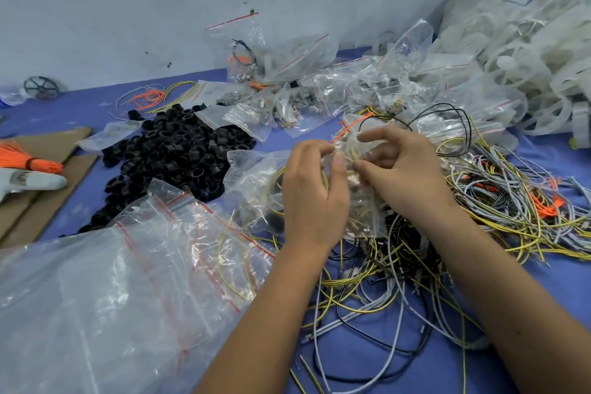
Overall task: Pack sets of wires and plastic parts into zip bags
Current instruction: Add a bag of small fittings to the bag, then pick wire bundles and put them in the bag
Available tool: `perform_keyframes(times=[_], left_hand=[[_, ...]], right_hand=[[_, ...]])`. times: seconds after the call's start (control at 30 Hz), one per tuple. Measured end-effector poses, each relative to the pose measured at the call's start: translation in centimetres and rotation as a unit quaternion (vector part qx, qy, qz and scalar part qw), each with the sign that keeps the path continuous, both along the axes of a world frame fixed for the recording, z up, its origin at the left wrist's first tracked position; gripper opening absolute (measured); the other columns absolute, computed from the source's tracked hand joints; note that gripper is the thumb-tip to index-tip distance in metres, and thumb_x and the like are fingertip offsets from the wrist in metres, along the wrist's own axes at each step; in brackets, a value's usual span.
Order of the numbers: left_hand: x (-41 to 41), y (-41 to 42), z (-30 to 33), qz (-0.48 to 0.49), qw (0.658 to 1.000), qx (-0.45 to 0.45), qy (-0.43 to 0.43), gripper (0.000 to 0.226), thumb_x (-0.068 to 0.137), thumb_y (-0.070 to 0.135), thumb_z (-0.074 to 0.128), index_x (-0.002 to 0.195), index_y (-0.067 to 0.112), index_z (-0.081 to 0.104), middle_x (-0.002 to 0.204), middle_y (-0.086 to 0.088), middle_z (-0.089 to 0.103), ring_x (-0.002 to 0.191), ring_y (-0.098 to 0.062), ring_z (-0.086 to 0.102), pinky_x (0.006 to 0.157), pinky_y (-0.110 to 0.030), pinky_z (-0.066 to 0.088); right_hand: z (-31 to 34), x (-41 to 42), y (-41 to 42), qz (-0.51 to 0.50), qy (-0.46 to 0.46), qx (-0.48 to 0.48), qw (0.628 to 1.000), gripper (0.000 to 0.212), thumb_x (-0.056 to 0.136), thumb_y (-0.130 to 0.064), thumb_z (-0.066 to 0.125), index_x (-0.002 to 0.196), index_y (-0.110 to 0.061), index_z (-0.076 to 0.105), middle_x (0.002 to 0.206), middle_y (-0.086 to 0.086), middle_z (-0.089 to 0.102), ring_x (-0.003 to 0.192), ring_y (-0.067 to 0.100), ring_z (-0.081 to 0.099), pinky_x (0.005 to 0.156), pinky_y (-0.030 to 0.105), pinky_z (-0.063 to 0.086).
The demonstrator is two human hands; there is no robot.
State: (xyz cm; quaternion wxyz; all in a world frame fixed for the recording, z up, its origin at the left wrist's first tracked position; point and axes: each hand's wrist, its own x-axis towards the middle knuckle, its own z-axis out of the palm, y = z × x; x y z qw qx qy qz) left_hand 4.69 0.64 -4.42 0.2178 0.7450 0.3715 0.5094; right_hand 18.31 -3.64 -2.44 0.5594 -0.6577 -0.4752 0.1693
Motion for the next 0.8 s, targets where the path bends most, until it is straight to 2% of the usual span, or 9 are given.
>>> perform_keyframes(times=[0.07, 0.13, 0.2, 0.3, 0.37, 0.47, 0.53, 0.67, 0.8], left_hand=[[0.4, 0.3, -0.6, -0.041, 0.996, -0.061, 0.057, 0.029, 0.104, 0.032, 0.053, 0.117, 0.01, 0.066, 0.118, 0.0, 0.061, 0.111, -0.015, 0.058, 0.099, -0.037, 0.048], [0.7, 0.4, -1.0, -0.061, 0.989, -0.078, 0.114, 0.032, 0.103, 0.031, 0.057, 0.123, 0.008, 0.067, 0.129, -0.003, 0.059, 0.123, -0.016, 0.054, 0.109, -0.037, 0.042], [0.9, 0.2, -1.1, -0.066, 0.984, -0.07, 0.153, 0.038, 0.102, 0.03, 0.059, 0.13, 0.005, 0.065, 0.14, -0.007, 0.055, 0.133, -0.019, 0.048, 0.117, -0.034, 0.035], [0.8, -0.3, -0.7, -0.093, 0.985, -0.027, 0.145, 0.039, 0.099, 0.022, 0.063, 0.132, 0.002, 0.064, 0.144, -0.01, 0.053, 0.137, -0.022, 0.047, 0.119, -0.032, 0.032], [0.9, -0.6, -0.5, -0.112, 0.987, 0.033, 0.111, 0.029, 0.093, 0.011, 0.068, 0.12, 0.002, 0.069, 0.134, -0.01, 0.058, 0.129, -0.024, 0.054, 0.113, -0.034, 0.04], [1.1, -1.0, -0.2, -0.112, 0.988, 0.082, 0.074, 0.01, 0.086, 0.004, 0.069, 0.096, 0.006, 0.069, 0.107, -0.005, 0.063, 0.098, -0.02, 0.062, 0.089, -0.029, 0.049], [1.1, -1.0, -0.2, -0.117, 0.988, 0.059, 0.082, 0.007, 0.085, 0.003, 0.069, 0.088, 0.008, 0.066, 0.093, -0.002, 0.062, 0.083, -0.017, 0.057, 0.076, -0.028, 0.046], [1.1, -0.8, -0.1, -0.121, 0.986, 0.022, 0.115, 0.009, 0.085, 0.007, 0.071, 0.079, 0.011, 0.066, 0.081, 0.0, 0.062, 0.076, -0.013, 0.053, 0.071, -0.019, 0.038], [2.2, -0.6, 1.1, -0.093, 0.988, -0.018, 0.124, 0.017, 0.087, 0.013, 0.067, 0.07, 0.013, 0.064, 0.07, -0.001, 0.062, 0.067, -0.019, 0.054, 0.065, -0.036, 0.043]], right_hand=[[0.0, 0.2, -0.1, -0.051, -0.068, 0.01, 0.996, 0.028, 0.082, -0.006, 0.08, 0.104, -0.021, 0.072, 0.07, -0.003, 0.071, 0.064, 0.011, 0.072, 0.065, 0.027, 0.06], [0.1, 0.2, -0.1, -0.083, -0.112, 0.024, 0.99, 0.026, 0.08, -0.007, 0.082, 0.101, -0.019, 0.073, 0.071, -0.006, 0.07, 0.064, 0.007, 0.069, 0.065, 0.019, 0.057], [0.0, 0.1, -0.2, -0.098, -0.137, 0.032, 0.985, 0.023, 0.08, -0.008, 0.083, 0.098, -0.018, 0.074, 0.071, -0.008, 0.069, 0.063, 0.005, 0.067, 0.066, 0.017, 0.055], [0.0, 0.3, -0.2, -0.132, -0.164, 0.055, 0.976, 0.018, 0.08, -0.008, 0.081, 0.096, -0.014, 0.074, 0.07, -0.007, 0.068, 0.063, 0.002, 0.065, 0.069, 0.022, 0.055], [0.2, 0.6, -0.3, -0.135, -0.173, 0.057, 0.974, 0.018, 0.08, -0.008, 0.08, 0.096, -0.014, 0.074, 0.072, -0.005, 0.07, 0.064, 0.006, 0.066, 0.072, 0.028, 0.057], [0.2, 0.7, -0.4, -0.101, -0.182, 0.029, 0.978, 0.017, 0.081, -0.008, 0.079, 0.095, -0.015, 0.075, 0.075, -0.002, 0.073, 0.068, 0.016, 0.068, 0.076, 0.039, 0.058], [0.2, 0.7, -0.4, -0.092, -0.188, 0.033, 0.977, 0.015, 0.083, -0.009, 0.077, 0.095, -0.018, 0.075, 0.076, -0.002, 0.074, 0.068, 0.017, 0.068, 0.075, 0.04, 0.058], [0.3, 1.0, -0.2, -0.108, -0.185, 0.04, 0.976, 0.015, 0.082, -0.015, 0.076, 0.095, -0.02, 0.074, 0.075, -0.003, 0.074, 0.066, 0.014, 0.067, 0.074, 0.038, 0.057], [0.8, 1.0, -0.4, -0.133, -0.179, 0.057, 0.973, 0.013, 0.081, -0.016, 0.078, 0.093, -0.018, 0.076, 0.076, -0.002, 0.075, 0.068, 0.014, 0.069, 0.076, 0.035, 0.056]])
